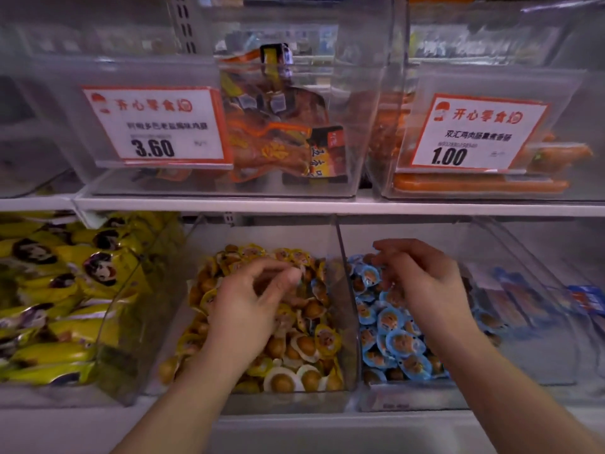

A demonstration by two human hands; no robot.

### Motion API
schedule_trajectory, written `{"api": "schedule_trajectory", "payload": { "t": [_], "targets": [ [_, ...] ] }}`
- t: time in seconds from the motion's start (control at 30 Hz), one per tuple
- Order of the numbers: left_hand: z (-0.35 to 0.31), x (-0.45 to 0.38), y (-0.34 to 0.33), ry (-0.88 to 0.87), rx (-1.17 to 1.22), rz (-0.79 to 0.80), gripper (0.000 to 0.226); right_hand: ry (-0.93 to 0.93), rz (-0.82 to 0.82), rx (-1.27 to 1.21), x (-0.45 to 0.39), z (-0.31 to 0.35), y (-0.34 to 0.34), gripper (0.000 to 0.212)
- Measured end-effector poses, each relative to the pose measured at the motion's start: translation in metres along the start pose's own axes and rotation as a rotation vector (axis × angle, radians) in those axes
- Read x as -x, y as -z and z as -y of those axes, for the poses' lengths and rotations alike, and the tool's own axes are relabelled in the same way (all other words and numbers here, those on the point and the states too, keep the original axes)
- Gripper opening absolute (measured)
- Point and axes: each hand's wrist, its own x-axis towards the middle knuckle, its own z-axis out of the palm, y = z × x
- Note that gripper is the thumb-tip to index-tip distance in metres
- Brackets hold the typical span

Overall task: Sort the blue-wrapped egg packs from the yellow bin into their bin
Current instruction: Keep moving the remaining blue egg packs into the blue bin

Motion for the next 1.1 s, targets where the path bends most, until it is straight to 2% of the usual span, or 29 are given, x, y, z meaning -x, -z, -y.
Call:
{"api": "schedule_trajectory", "payload": {
  "t": [0.03, 0.07, 0.13, 0.17, 0.23, 0.3, 0.33, 0.37, 0.43, 0.47, 0.5, 0.6, 0.77, 0.83, 0.93, 1.03, 1.1],
  "targets": [
    [-0.01, 0.004, -0.005, 0.037, 0.163, -0.025, 0.032, 0.087, 0.084, 0.039, 0.005, 0.004, -0.004, 0.018],
    [-0.018, 0.007, -0.012, 0.075, 0.271, -0.012, 0.034, 0.179, 0.203, 0.106, 0.01, 0.008, -0.009, 0.024],
    [-0.028, 0.014, -0.026, 0.08, 0.355, 0.072, 0.036, 0.363, 0.406, 0.297, 0.02, 0.011, -0.018, 0.044],
    [-0.031, 0.017, -0.031, 0.071, 0.363, 0.097, 0.037, 0.415, 0.45, 0.356, 0.023, 0.01, -0.022, 0.046],
    [-0.029, 0.013, -0.029, 0.165, 0.385, 0.121, 0.048, 0.382, 0.432, 0.344, 0.025, 0.009, -0.026, 0.038],
    [-0.024, 0.003, -0.021, 0.312, 0.48, 0.223, 0.062, 0.319, 0.36, 0.274, 0.021, 0.007, -0.022, 0.037],
    [-0.019, -0.005, -0.017, 0.325, 0.448, 0.255, 0.062, 0.287, 0.298, 0.234, 0.018, 0.005, -0.019, 0.038],
    [-0.011, -0.015, -0.017, 0.288, 0.296, 0.245, 0.053, 0.259, 0.225, 0.193, 0.013, 0.004, -0.015, 0.037],
    [0.009, -0.04, -0.022, 0.116, -0.192, 0.168, 0.024, 0.193, 0.097, 0.143, 0.005, 0.0, -0.008, 0.03],
    [0.017, -0.049, -0.028, 0.037, -0.412, 0.196, 0.018, 0.159, 0.062, 0.139, 0.002, -0.004, -0.006, 0.028],
    [0.024, -0.057, -0.036, -0.001, -0.568, 0.27, 0.017, 0.138, 0.051, 0.149, 0.0, -0.008, -0.005, 0.026],
    [0.039, -0.073, -0.068, 0.043, -0.846, 0.453, 0.027, 0.128, 0.108, 0.213, 0.0, -0.02, -0.008, 0.024],
    [0.047, -0.091, -0.092, -0.012, -1.21, 0.484, 0.044, 0.175, 0.188, 0.256, -0.002, -0.028, -0.013, 0.022],
    [0.046, -0.092, -0.092, 0.036, -1.253, 0.505, 0.054, 0.177, 0.191, 0.243, -0.003, -0.028, -0.013, 0.022],
    [0.05, -0.088, -0.09, 0.05, -1.213, 0.475, 0.051, 0.167, 0.185, 0.252, -0.005, -0.028, -0.007, 0.025],
    [0.052, -0.08, -0.086, 0.006, -1.112, 0.37, 0.033, 0.135, 0.181, 0.273, -0.004, -0.031, 0.0, 0.026],
    [0.049, -0.081, -0.079, -0.017, -0.887, 0.25, 0.009, 0.117, 0.16, 0.253, -0.004, -0.032, 0.005, 0.025]
  ]
}}
